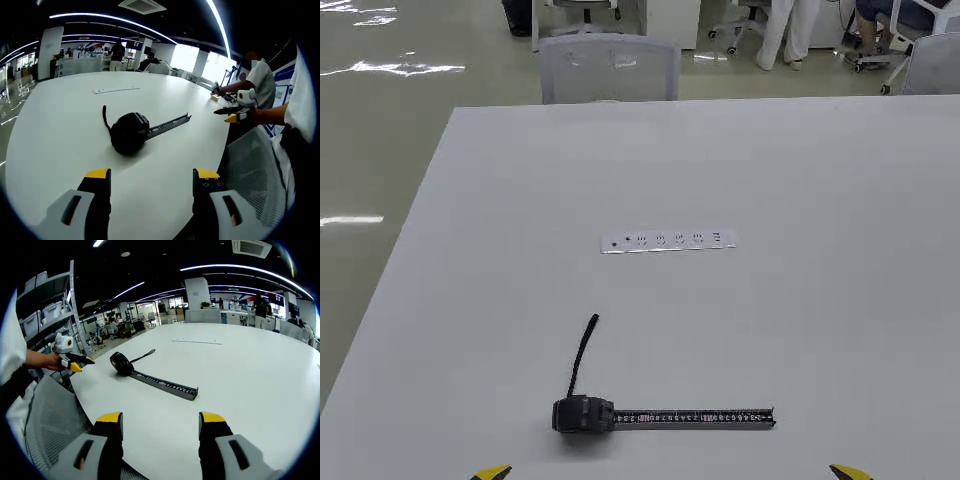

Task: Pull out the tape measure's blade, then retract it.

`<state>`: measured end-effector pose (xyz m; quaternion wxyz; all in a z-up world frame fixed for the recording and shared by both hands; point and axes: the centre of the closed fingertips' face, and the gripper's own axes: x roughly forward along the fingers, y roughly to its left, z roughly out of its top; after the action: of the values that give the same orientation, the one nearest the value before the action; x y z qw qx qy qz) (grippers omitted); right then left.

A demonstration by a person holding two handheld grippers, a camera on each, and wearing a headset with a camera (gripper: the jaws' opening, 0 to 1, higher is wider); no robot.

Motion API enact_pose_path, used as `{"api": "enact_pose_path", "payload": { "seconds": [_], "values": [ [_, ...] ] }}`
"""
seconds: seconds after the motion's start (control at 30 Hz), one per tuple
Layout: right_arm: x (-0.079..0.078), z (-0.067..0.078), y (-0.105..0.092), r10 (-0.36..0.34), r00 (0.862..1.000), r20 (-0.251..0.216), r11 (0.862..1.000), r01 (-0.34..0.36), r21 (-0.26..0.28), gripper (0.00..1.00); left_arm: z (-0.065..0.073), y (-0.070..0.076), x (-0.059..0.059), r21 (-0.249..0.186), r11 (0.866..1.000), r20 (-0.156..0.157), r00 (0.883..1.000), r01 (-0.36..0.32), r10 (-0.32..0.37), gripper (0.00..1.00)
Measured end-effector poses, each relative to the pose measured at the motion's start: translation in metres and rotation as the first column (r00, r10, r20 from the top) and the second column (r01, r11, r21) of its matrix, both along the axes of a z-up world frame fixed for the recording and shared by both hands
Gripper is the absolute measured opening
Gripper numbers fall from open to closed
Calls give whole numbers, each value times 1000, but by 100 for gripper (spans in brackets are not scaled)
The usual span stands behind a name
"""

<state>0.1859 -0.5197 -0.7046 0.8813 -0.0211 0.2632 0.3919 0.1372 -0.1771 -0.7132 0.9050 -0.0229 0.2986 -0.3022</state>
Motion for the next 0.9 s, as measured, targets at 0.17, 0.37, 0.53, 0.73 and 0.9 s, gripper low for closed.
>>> {"api": "enact_pose_path", "payload": {
  "seconds": [0.17,0.37,0.53,0.73,0.9],
  "values": [
    [-5,0,-1,-3,1000,4,1000,3,4,61,0,4,-8,0,1000,-1,1000,-12,12,64],
    [-11,3,-1,-9,1000,7,1000,9,9,61,-2,7,-16,2,1000,-7,1000,-29,29,64],
    [-13,0,-3,-11,1000,5,1000,11,13,61,-2,9,-19,-2,999,-10,999,-42,42,64],
    [-15,2,-3,-14,1000,4,1000,14,14,61,-4,10,-21,2,999,-14,999,-44,44,63],
    [-15,1,-3,-16,1000,3,1000,16,17,60,-5,10,-20,5,999,-17,999,-44,45,63]
  ]
}}
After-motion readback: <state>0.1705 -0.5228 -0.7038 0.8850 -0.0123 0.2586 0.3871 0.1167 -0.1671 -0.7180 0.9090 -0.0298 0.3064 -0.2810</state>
